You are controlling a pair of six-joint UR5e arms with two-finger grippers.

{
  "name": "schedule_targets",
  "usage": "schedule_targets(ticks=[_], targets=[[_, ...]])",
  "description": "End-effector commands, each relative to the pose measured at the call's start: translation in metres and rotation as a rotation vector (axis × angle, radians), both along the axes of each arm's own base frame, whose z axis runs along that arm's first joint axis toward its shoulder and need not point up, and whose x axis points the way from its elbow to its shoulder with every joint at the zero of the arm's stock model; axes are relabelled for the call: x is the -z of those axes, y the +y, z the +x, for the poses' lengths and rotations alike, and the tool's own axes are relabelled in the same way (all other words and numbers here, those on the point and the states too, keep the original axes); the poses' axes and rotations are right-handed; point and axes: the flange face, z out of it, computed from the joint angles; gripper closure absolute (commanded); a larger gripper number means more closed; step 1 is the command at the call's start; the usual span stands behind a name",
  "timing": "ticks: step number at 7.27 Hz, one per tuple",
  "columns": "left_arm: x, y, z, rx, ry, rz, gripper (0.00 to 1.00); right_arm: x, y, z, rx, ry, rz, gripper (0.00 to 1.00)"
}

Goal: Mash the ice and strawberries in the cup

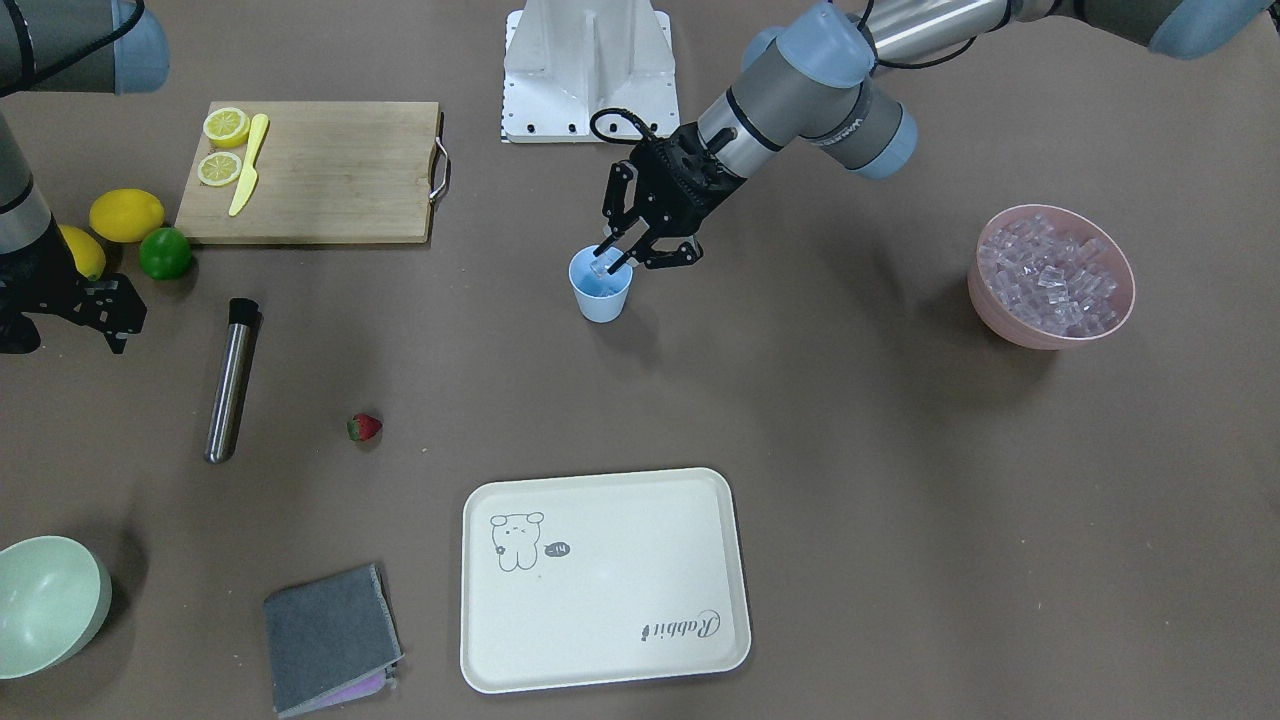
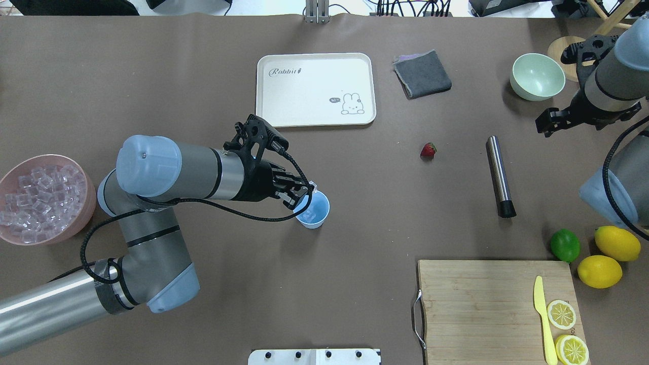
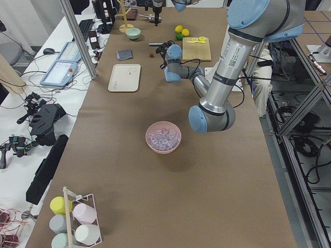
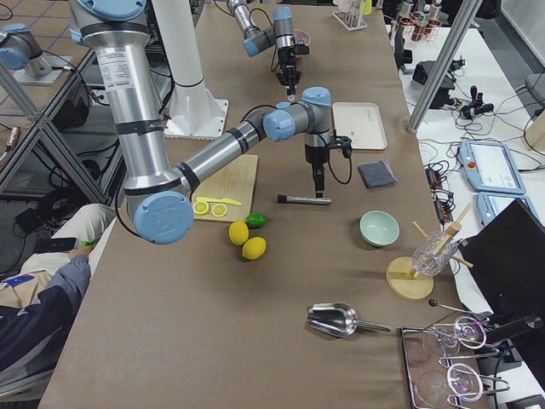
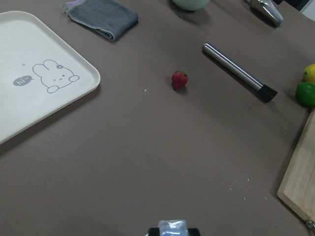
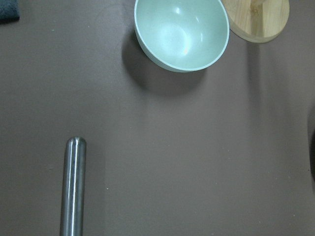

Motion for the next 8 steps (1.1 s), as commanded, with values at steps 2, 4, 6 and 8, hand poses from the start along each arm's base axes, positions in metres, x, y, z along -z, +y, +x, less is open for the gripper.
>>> schedule_targets(ticks=[2,4,6,8], targets=[[-0.009,0.017,0.012,-0.010,-0.010,0.000,1.00,0.001,0.000,0.001,-0.004,-0.001,0.000,0.00],[-0.011,0.015,0.012,0.006,-0.016,0.004,1.00,0.002,0.001,0.001,-0.003,-0.004,0.001,0.00],[-0.017,0.016,0.010,0.010,-0.016,0.003,0.04,0.001,0.001,0.001,-0.002,-0.003,0.001,0.00],[-0.014,0.012,-0.002,0.019,0.003,0.013,0.04,0.002,0.001,0.001,-0.002,-0.004,0.002,0.00]])
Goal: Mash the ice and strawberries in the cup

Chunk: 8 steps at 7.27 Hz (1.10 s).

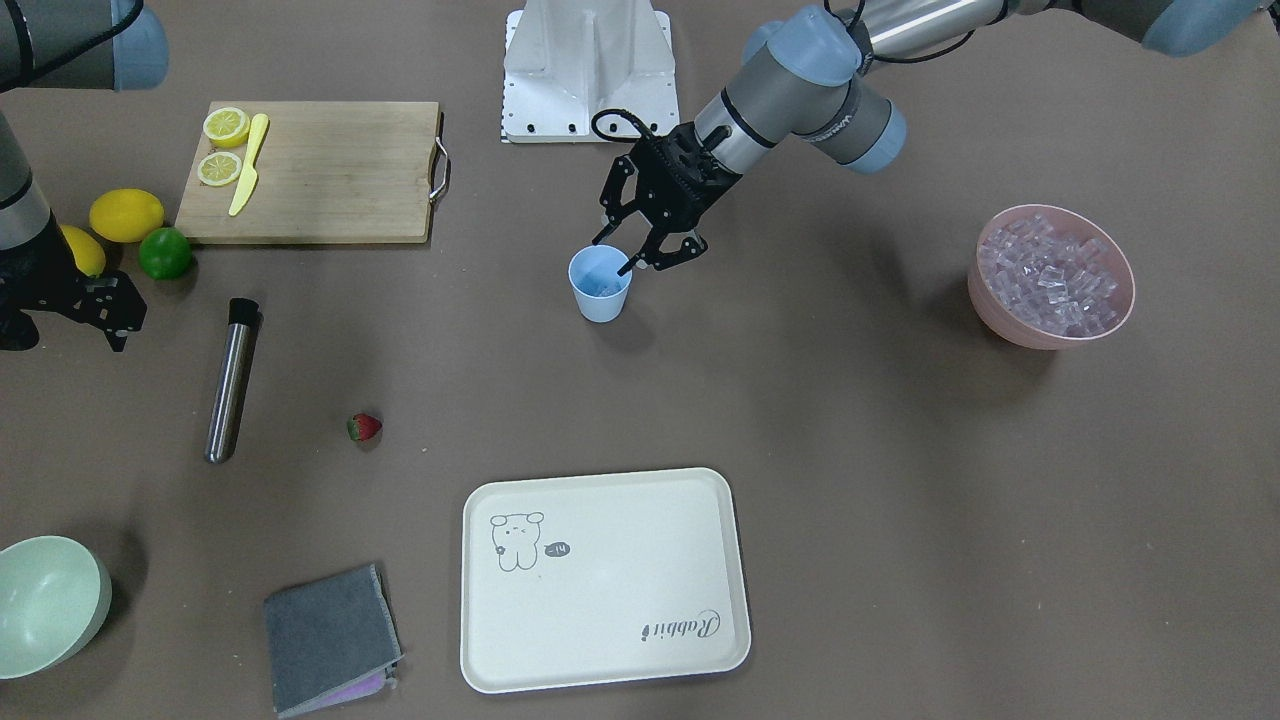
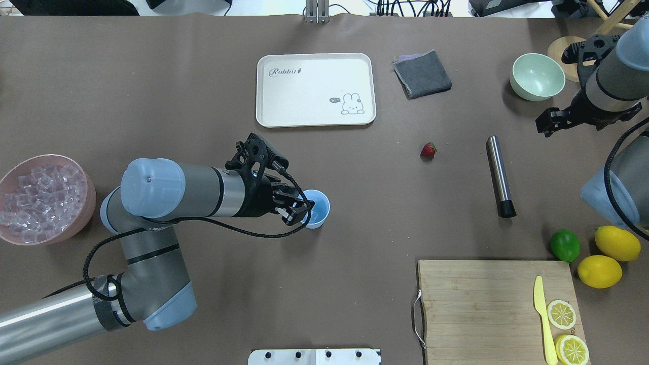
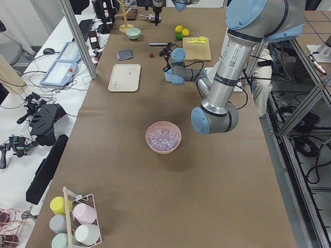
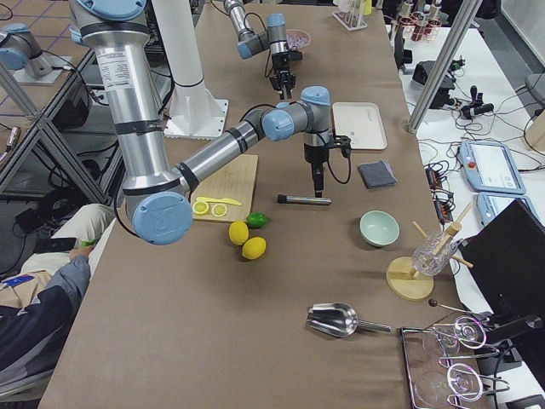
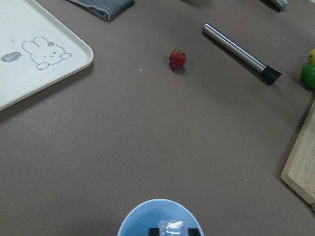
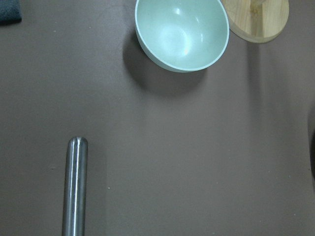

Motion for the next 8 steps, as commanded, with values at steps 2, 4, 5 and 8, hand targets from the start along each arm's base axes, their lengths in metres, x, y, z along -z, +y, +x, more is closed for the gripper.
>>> schedule_targets(ticks=[2,4,5,8], targets=[[-0.043,-0.020,-0.045,0.001,-0.010,0.078,0.04,0.000,0.000,-0.002,0.008,-0.007,-0.005,0.00],[-0.084,-0.058,-0.107,-0.040,-0.060,0.120,0.04,-0.002,0.001,-0.003,0.011,-0.010,-0.014,0.00],[-0.106,-0.070,-0.138,-0.059,-0.093,0.170,0.04,-0.003,0.001,-0.003,0.014,-0.015,-0.019,0.00],[-0.191,-0.092,-0.229,-0.115,-0.181,0.271,0.04,-0.005,0.001,-0.006,0.019,-0.020,-0.029,0.00]])
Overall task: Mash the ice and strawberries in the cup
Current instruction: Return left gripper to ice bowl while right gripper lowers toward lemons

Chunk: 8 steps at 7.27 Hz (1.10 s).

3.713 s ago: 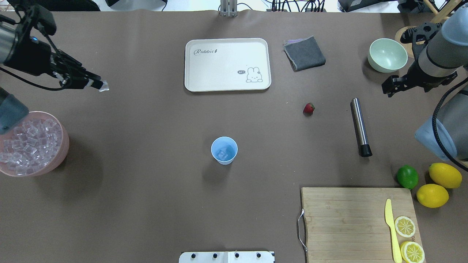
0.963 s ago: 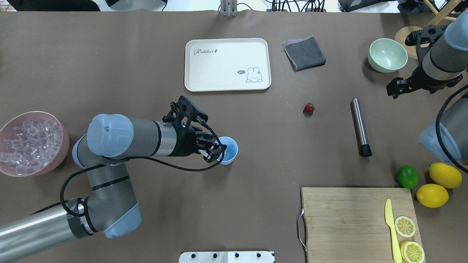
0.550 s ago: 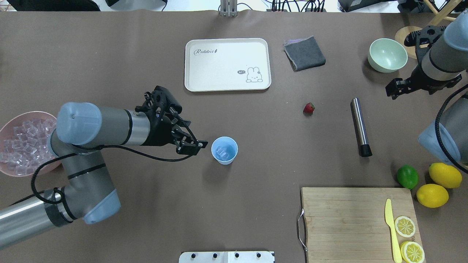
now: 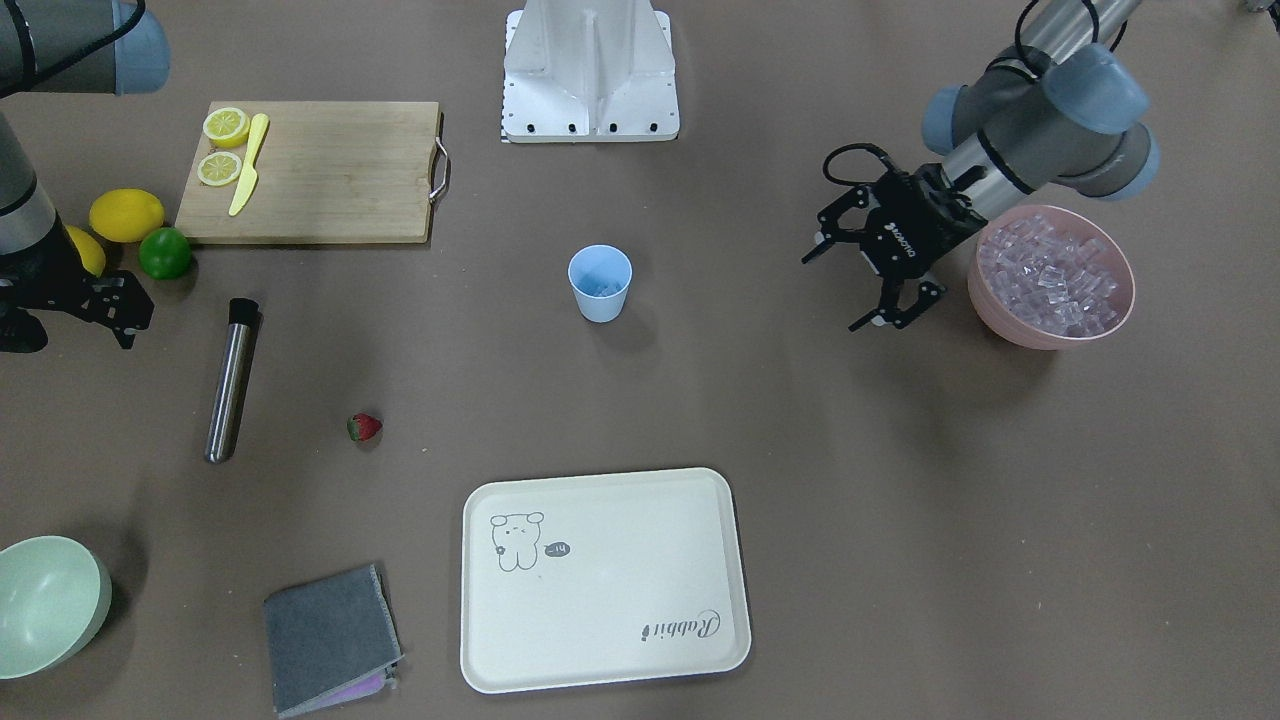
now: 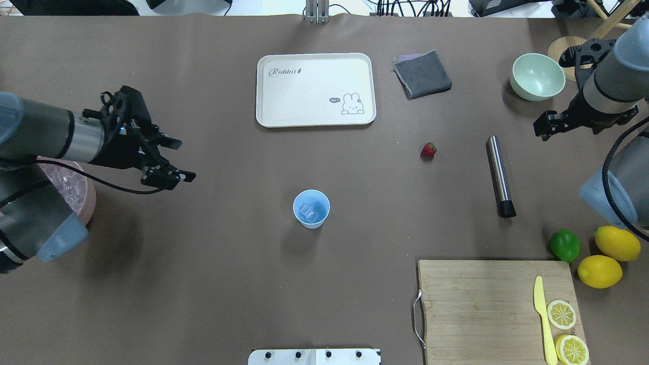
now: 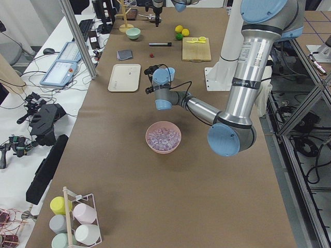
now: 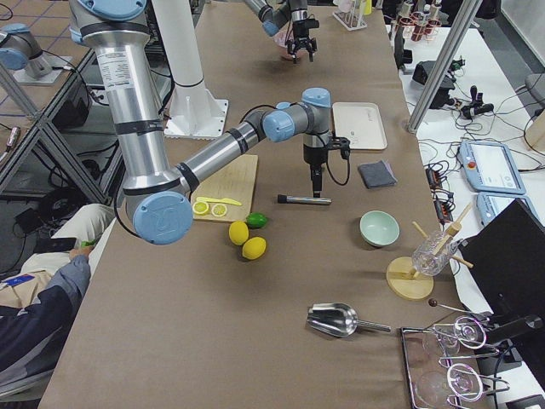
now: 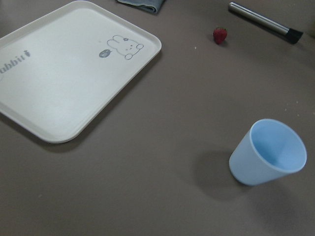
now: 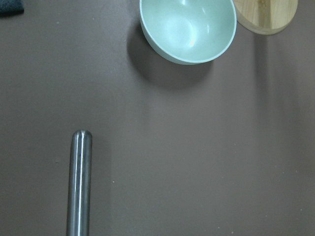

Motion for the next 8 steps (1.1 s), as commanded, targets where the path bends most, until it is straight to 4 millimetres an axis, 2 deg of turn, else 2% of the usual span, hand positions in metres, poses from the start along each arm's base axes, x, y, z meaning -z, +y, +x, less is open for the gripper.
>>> schedule_targets(ticks=[1,3,4,5,6,8], targets=[[-0.055,-0.015,-0.066,-0.061,-0.052,0.055,0.04,-0.002,0.001,-0.003,0.007,0.001,-0.004,0.00],[-0.112,-0.024,-0.118,-0.084,-0.111,0.128,0.04,-0.001,0.001,-0.004,0.006,0.002,-0.005,0.00],[-0.131,-0.029,-0.136,-0.112,-0.117,0.161,0.04,-0.003,0.002,-0.004,0.006,0.005,-0.009,0.00],[-0.141,-0.032,-0.144,-0.127,-0.126,0.201,0.04,-0.005,0.002,-0.005,0.009,0.008,-0.018,0.00],[-0.157,-0.025,-0.150,-0.144,-0.140,0.223,0.04,-0.011,0.002,-0.003,0.005,0.013,-0.032,0.00],[-0.164,-0.024,-0.151,-0.158,-0.151,0.263,0.04,-0.032,0.013,0.004,-0.011,0.029,-0.073,0.00]])
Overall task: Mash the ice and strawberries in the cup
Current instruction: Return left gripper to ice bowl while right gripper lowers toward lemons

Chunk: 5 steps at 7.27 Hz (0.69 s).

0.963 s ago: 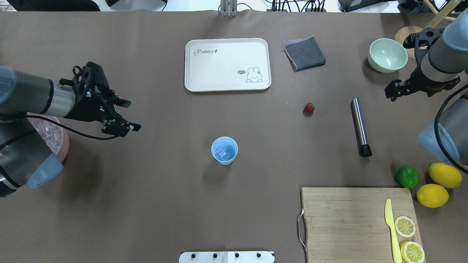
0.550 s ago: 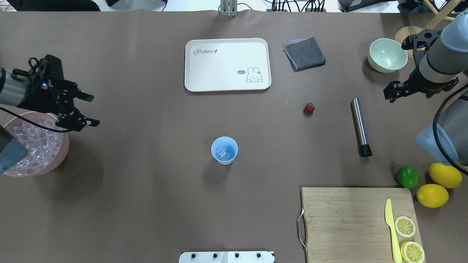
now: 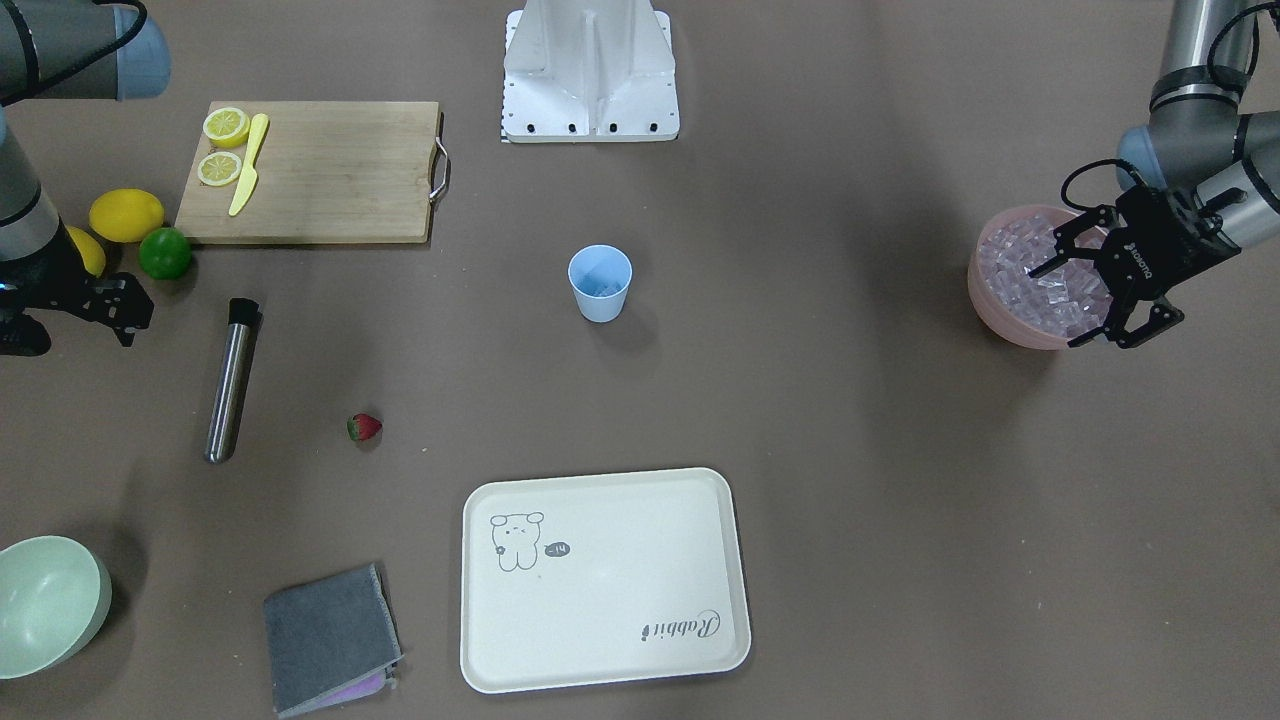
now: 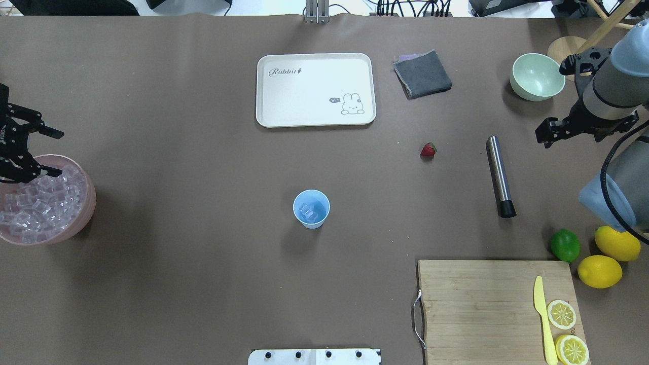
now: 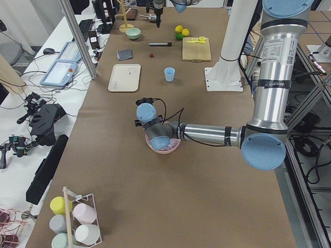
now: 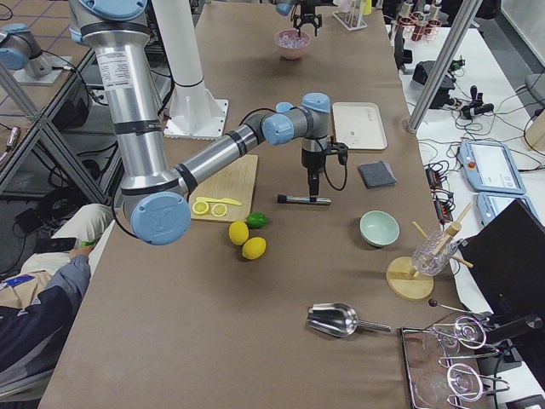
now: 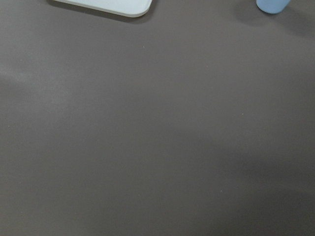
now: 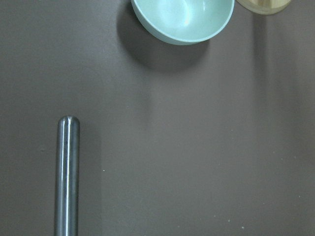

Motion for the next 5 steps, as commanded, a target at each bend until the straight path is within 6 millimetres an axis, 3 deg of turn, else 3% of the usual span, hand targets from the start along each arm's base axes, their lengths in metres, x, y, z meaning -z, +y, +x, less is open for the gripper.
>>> schedule_targets(ticks=[1,3,5], targets=[[-0.010,0.000,0.000,-0.027,-0.015,0.052,0.05,-0.017,0.007,0.005,-0.035,0.015,-0.043,0.00],[-0.030,0.000,0.002,-0.057,-0.038,0.100,0.05,-0.029,0.012,0.011,-0.040,0.028,-0.062,0.00],[-0.028,0.002,0.002,-0.061,-0.035,0.113,0.05,-0.039,0.018,0.026,-0.056,0.036,-0.078,0.00]])
